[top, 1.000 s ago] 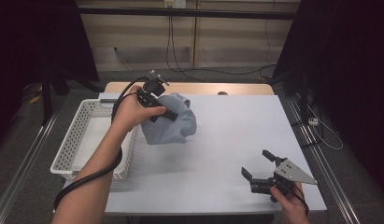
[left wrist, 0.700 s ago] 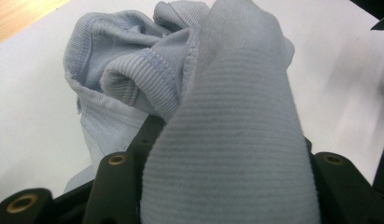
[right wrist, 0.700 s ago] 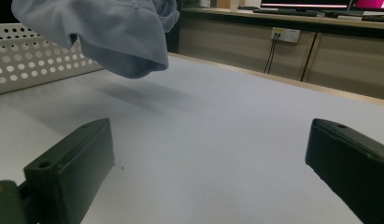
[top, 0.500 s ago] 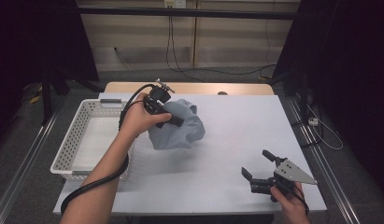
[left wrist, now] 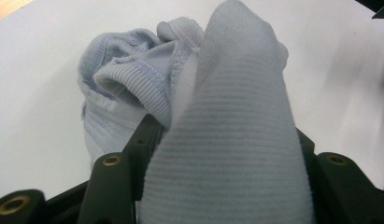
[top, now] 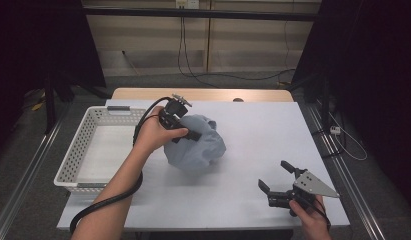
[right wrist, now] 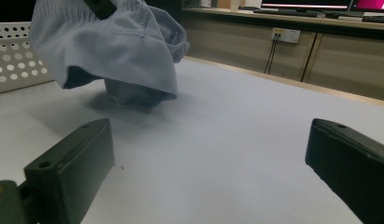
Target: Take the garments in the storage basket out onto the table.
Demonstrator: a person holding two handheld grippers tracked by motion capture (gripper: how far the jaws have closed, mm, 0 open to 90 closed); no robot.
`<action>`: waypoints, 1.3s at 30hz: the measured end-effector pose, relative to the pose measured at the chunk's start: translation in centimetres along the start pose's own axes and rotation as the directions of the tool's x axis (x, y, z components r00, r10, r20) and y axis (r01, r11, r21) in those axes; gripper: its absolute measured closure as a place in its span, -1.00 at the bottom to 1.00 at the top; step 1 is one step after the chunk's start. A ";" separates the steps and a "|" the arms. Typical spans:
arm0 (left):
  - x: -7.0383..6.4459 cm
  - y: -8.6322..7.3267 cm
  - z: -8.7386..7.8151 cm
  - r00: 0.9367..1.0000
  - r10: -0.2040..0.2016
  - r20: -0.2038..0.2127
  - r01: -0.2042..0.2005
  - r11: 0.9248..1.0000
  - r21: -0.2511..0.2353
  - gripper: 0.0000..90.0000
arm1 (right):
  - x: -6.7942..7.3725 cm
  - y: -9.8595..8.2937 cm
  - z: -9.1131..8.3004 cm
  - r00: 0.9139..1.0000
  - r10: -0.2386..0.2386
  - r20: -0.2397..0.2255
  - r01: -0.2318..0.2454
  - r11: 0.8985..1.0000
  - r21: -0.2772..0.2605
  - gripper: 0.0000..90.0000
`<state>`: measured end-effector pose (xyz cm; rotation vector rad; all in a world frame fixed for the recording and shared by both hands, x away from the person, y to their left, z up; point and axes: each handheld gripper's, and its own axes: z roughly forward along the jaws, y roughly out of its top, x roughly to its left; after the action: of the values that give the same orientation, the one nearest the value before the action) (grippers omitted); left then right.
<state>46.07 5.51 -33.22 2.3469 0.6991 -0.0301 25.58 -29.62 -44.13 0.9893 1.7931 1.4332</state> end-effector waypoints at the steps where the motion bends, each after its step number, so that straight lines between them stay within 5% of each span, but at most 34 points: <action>1: 0.0 0.0 0.1 1.000 0.001 0.002 -0.001 1.000 -0.001 0.01 | 0.0 0.0 0.0 1.000 -0.001 0.000 0.001 1.000 0.000 -0.99; 26: -0.8 0.1 0.8 0.999 -0.010 0.049 0.013 0.998 -0.058 -0.31 | 0.2 0.0 0.2 1.000 -0.020 -0.008 0.020 1.000 0.015 -0.98; 39: 0.3 -0.9 -0.5 0.999 -0.047 0.001 0.047 0.997 -0.067 -0.53 | 0.3 0.0 0.4 1.000 -0.013 -0.013 0.013 1.000 0.028 -0.98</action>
<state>45.79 6.53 -33.39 2.2670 0.7443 -0.0266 25.74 -29.14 -44.21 0.9827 1.8303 1.4134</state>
